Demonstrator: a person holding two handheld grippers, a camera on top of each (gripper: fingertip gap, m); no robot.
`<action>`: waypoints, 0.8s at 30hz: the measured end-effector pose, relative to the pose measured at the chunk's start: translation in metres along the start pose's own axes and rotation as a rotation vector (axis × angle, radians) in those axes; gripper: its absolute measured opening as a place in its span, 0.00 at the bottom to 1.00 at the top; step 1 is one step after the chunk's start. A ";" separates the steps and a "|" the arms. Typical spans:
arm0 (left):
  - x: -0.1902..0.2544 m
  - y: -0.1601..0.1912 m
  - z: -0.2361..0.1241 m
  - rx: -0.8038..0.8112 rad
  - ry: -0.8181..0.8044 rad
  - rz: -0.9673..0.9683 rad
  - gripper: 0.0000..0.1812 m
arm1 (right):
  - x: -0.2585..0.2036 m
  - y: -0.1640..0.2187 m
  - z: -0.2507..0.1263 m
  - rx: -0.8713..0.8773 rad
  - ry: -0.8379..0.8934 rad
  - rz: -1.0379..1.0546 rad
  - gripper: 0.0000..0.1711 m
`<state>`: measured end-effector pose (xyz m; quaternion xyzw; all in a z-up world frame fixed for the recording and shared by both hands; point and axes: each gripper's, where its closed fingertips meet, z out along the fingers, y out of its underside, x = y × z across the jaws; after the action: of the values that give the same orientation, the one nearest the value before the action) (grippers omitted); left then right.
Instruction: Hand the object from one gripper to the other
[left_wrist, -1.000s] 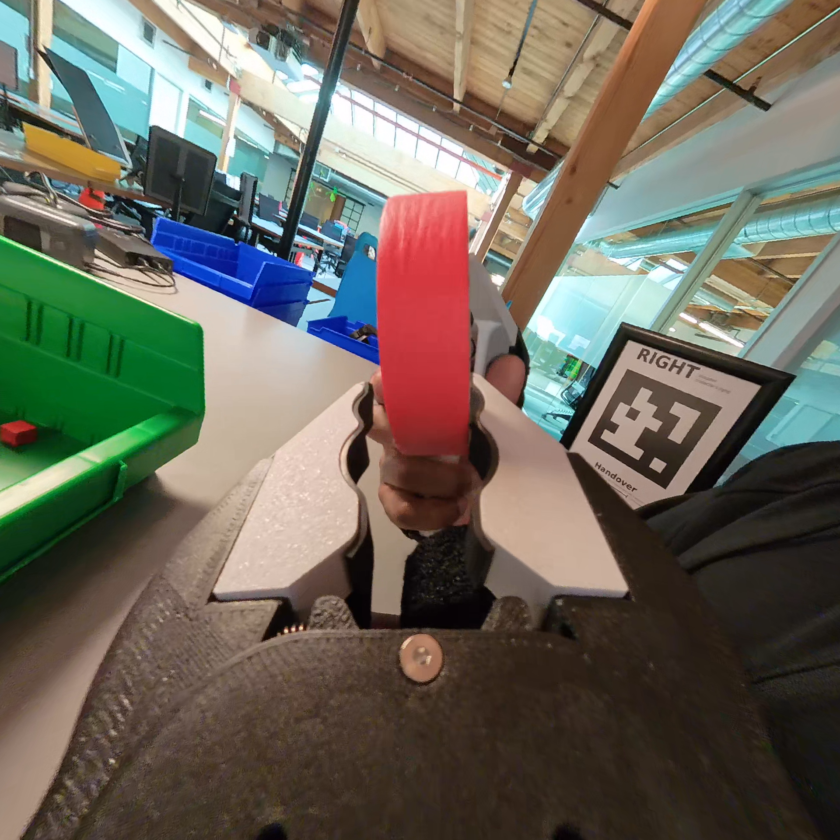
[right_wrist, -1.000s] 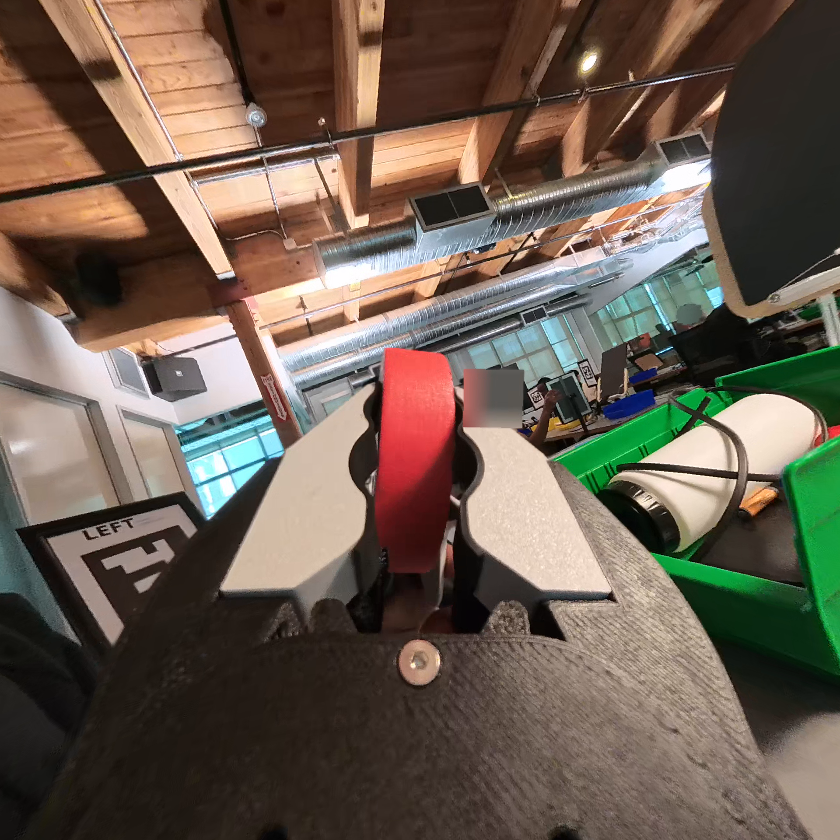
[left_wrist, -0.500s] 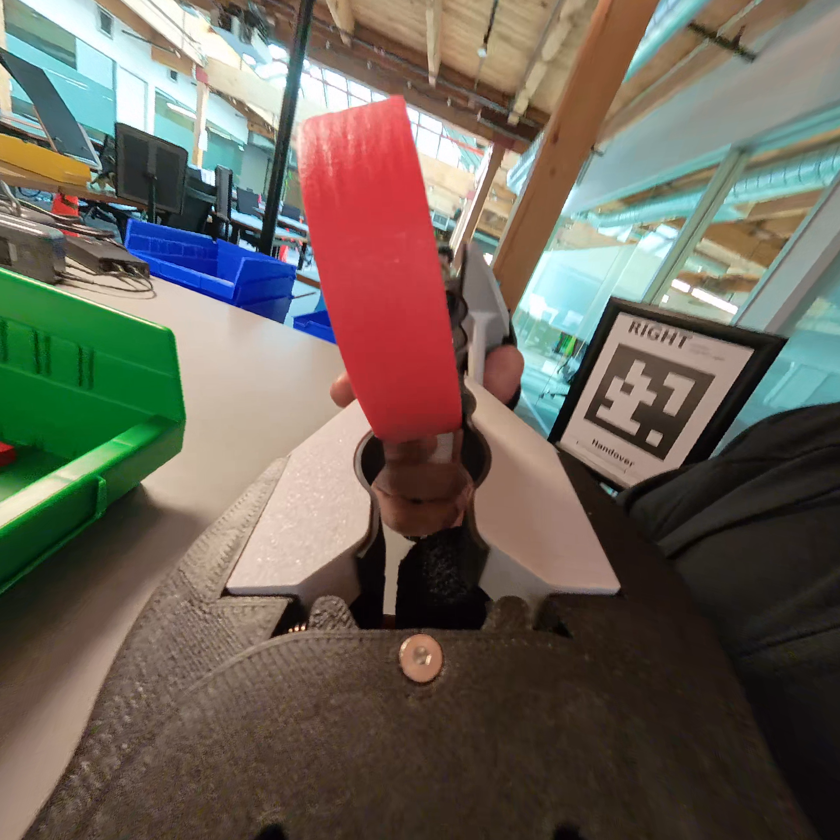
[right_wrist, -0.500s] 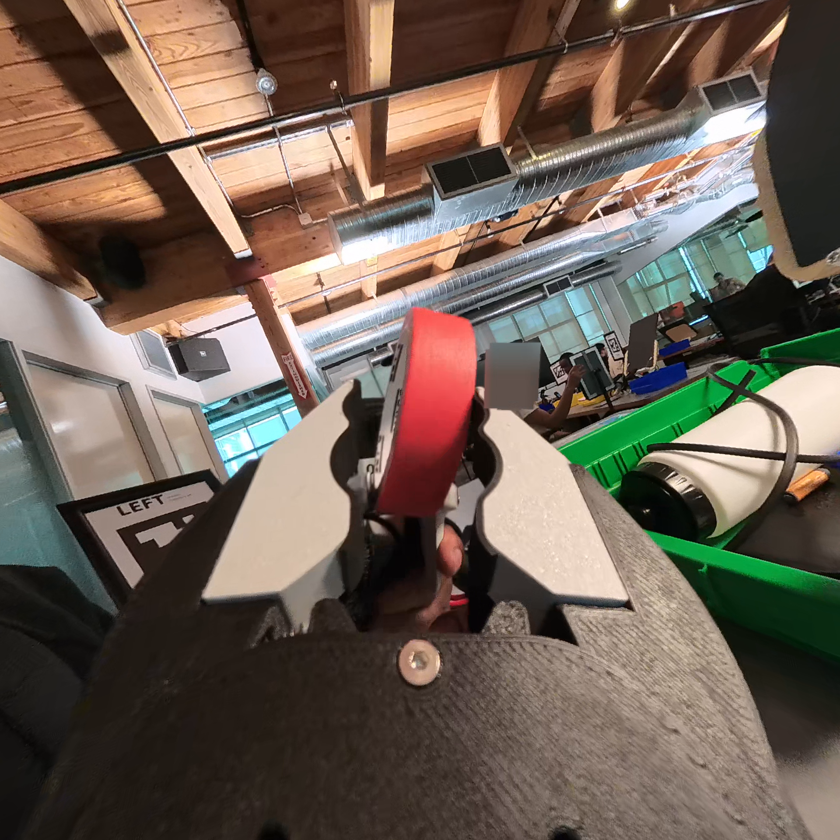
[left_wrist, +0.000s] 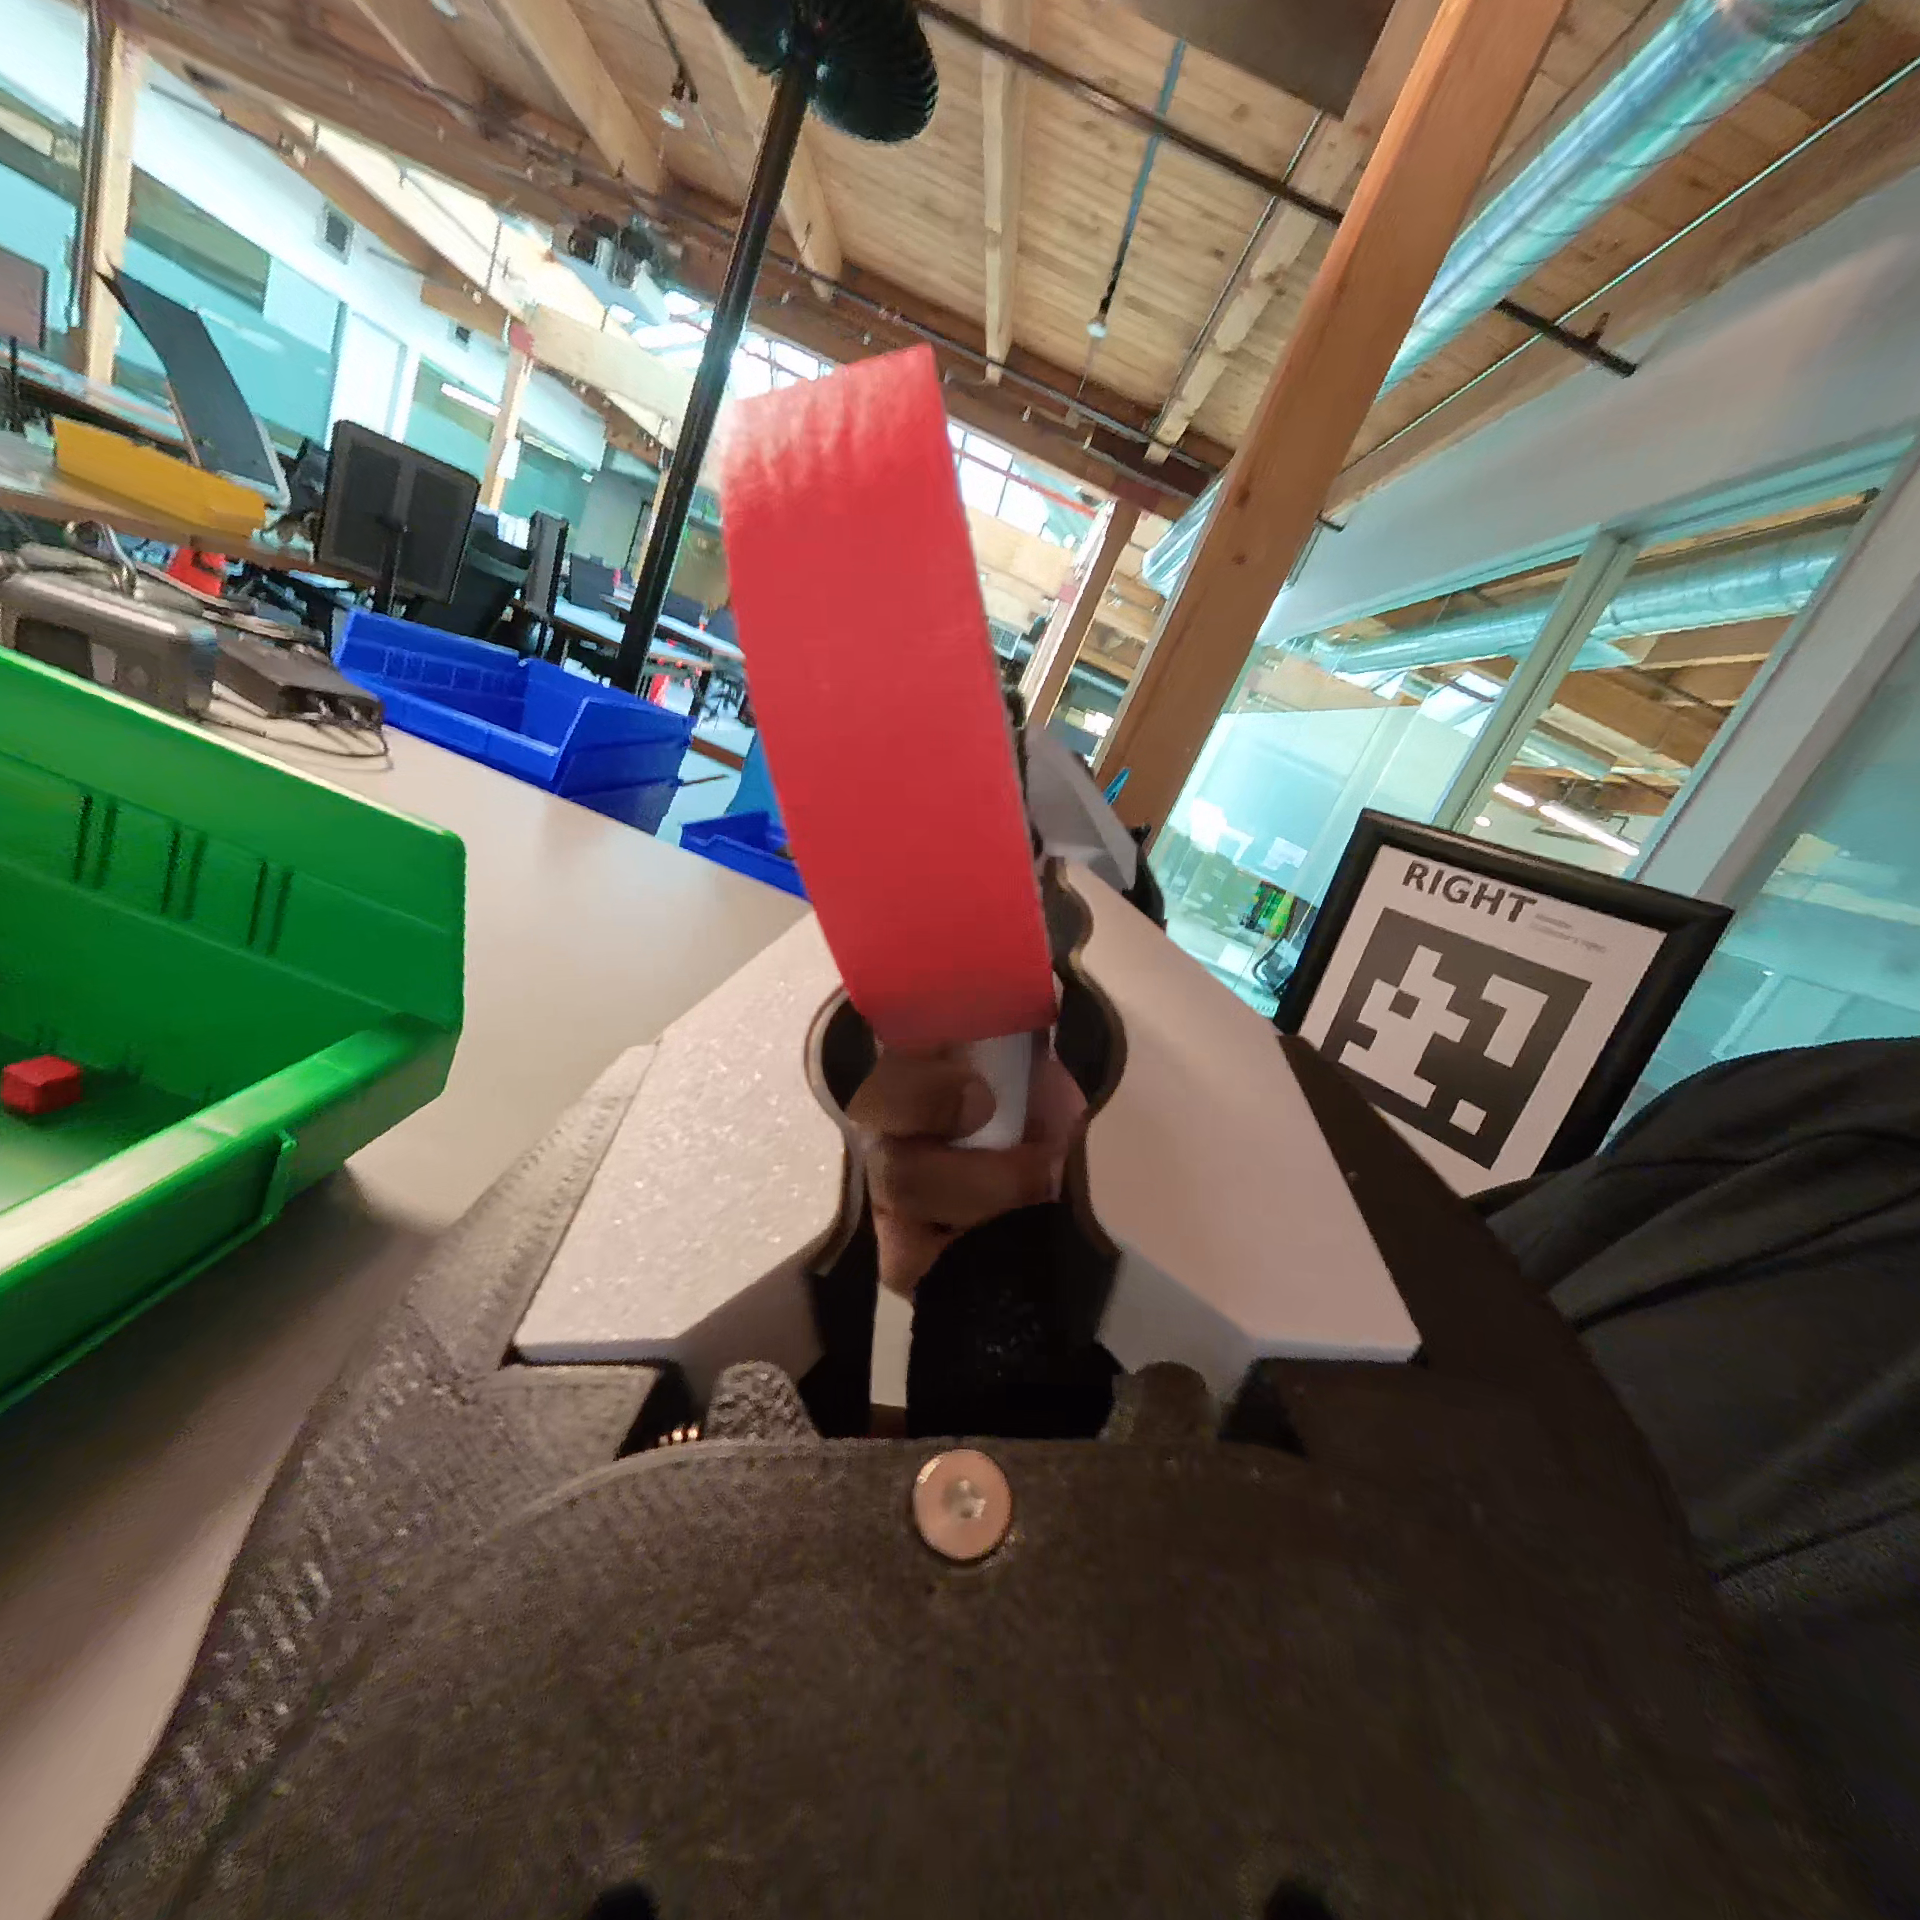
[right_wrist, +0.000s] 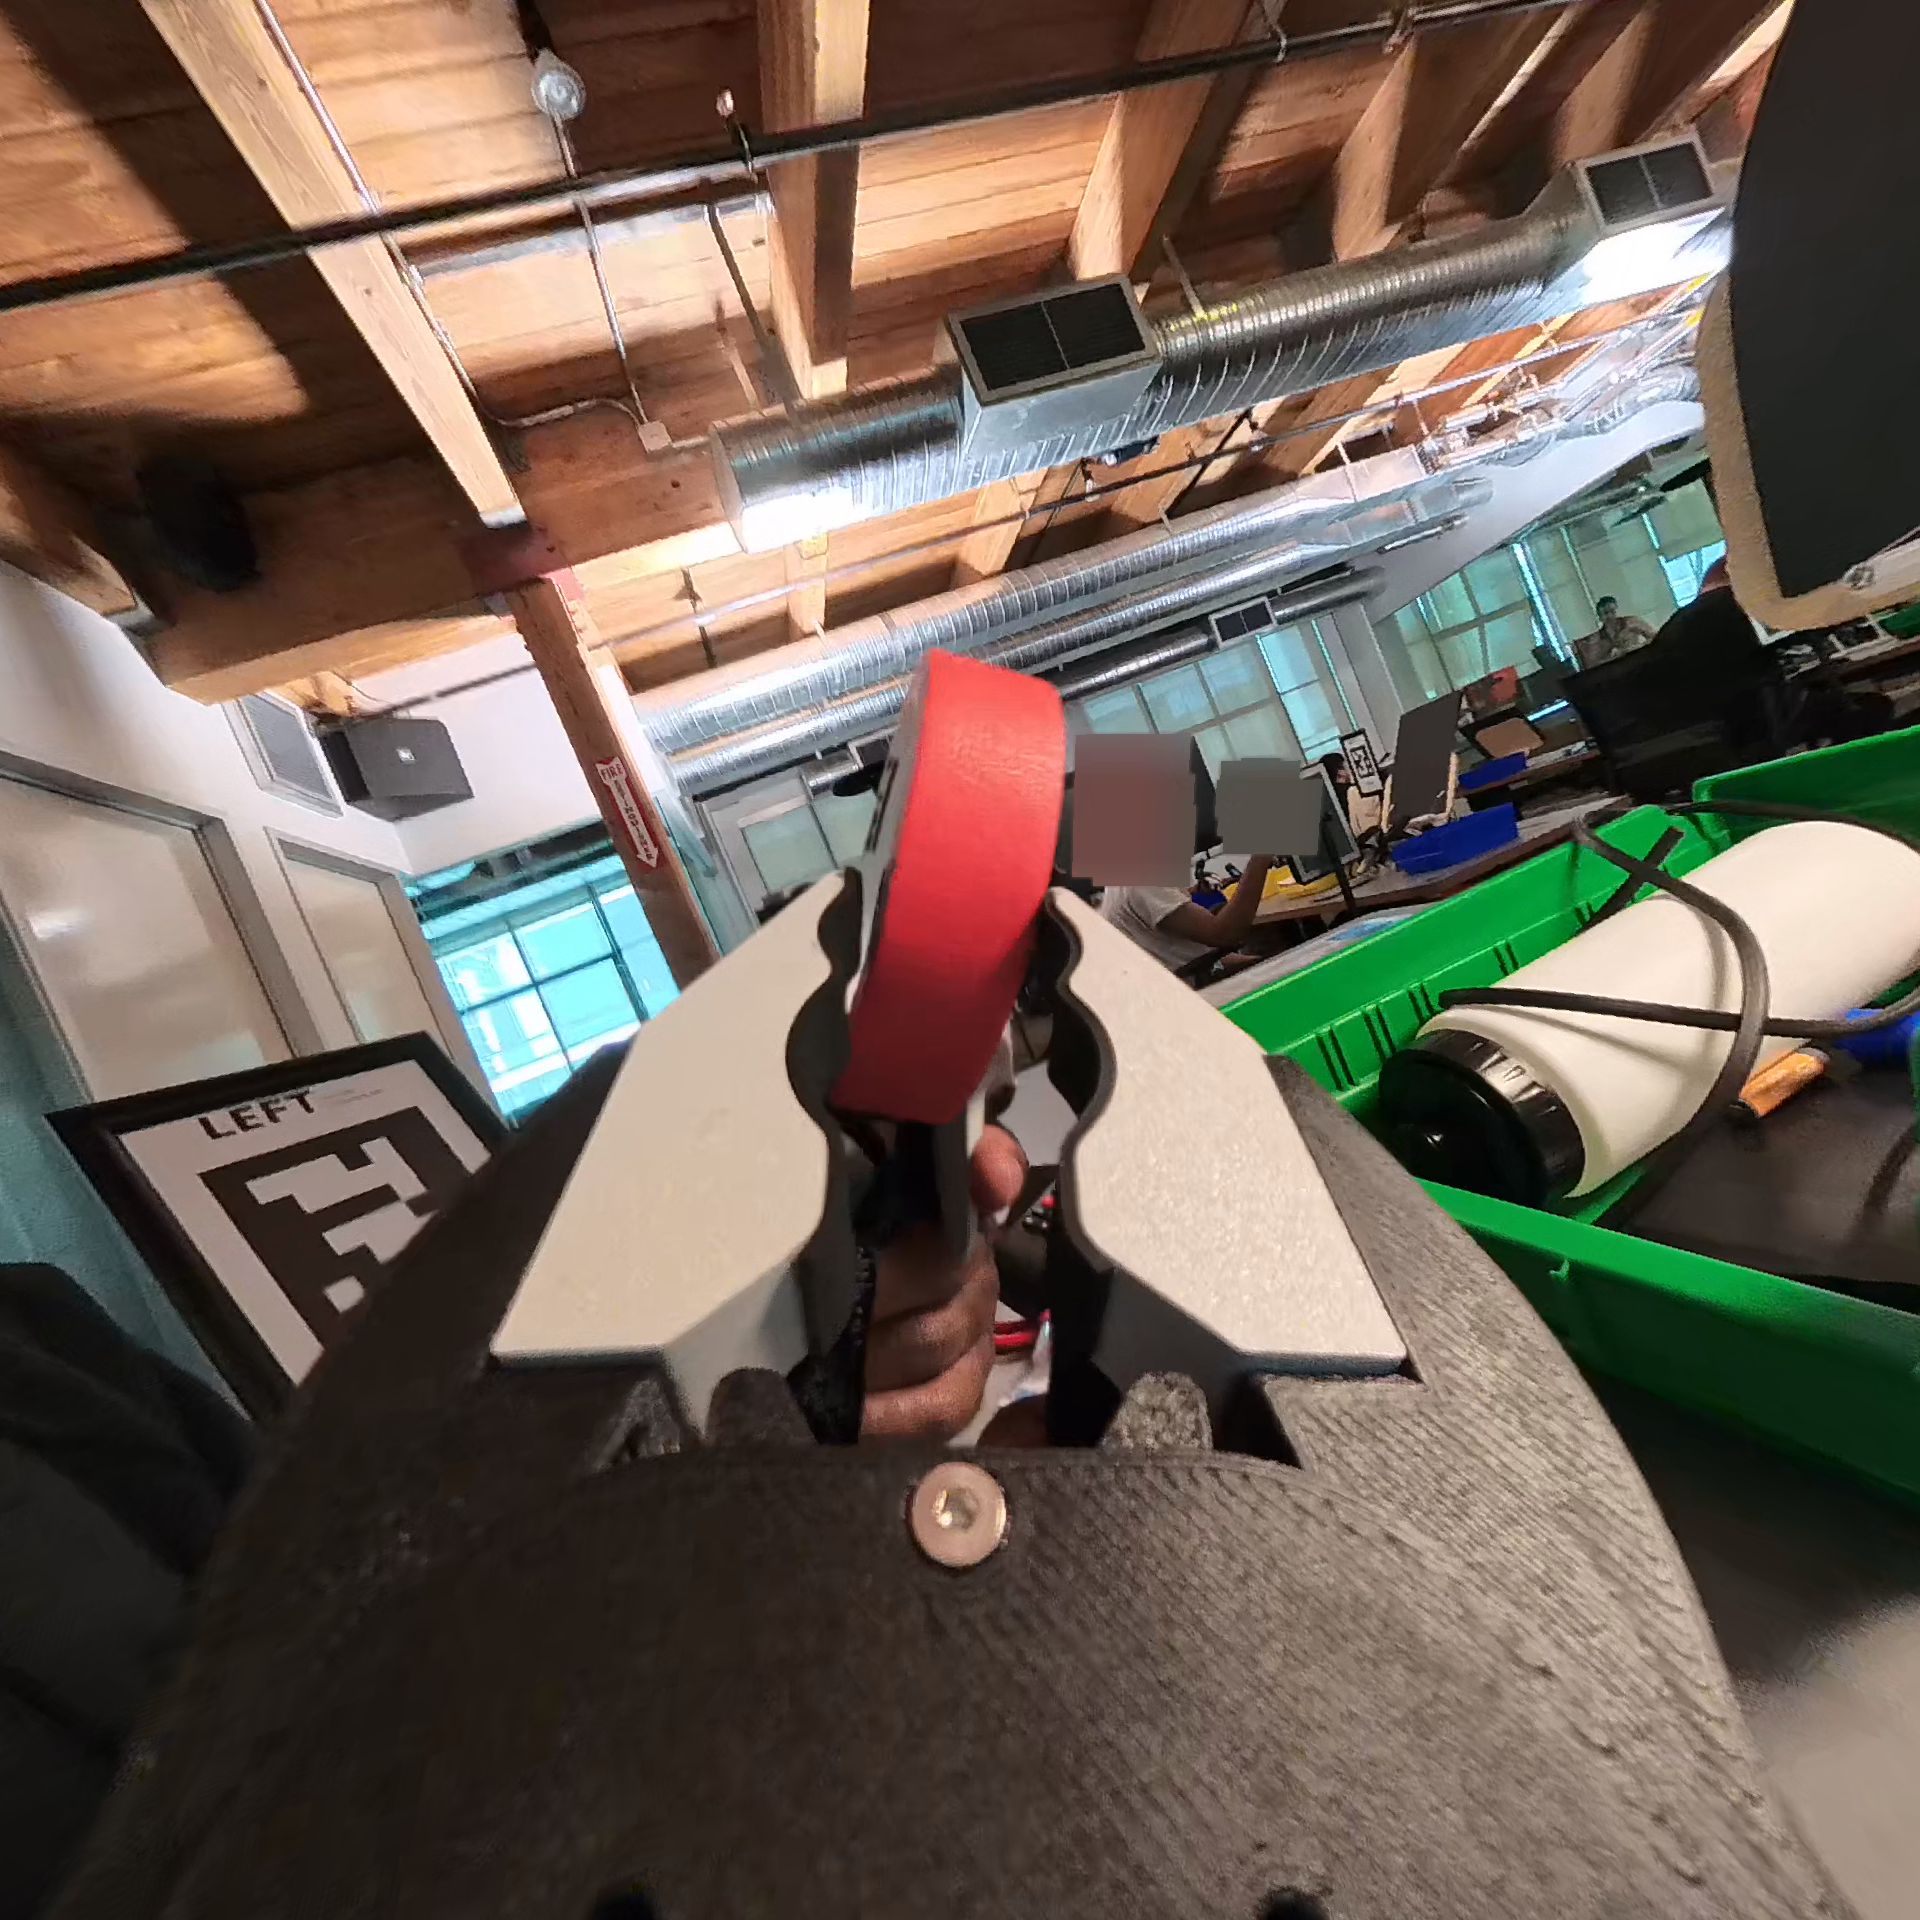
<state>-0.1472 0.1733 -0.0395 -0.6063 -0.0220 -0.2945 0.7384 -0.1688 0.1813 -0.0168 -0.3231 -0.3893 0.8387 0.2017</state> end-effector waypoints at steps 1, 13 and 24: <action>0.000 -0.005 -0.002 0.026 0.001 0.003 0.16 | 0.000 0.004 0.002 -0.023 0.001 -0.007 0.23; -0.009 -0.022 -0.012 0.130 -0.044 -0.007 0.16 | -0.003 0.002 0.000 -0.011 -0.001 -0.046 0.19; -0.015 -0.030 -0.014 0.177 -0.087 -0.012 0.25 | -0.002 0.007 0.002 -0.041 0.010 -0.062 0.19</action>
<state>-0.1779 0.1638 -0.0225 -0.5509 -0.0837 -0.2692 0.7855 -0.1694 0.1745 -0.0204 -0.3191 -0.4153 0.8223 0.2226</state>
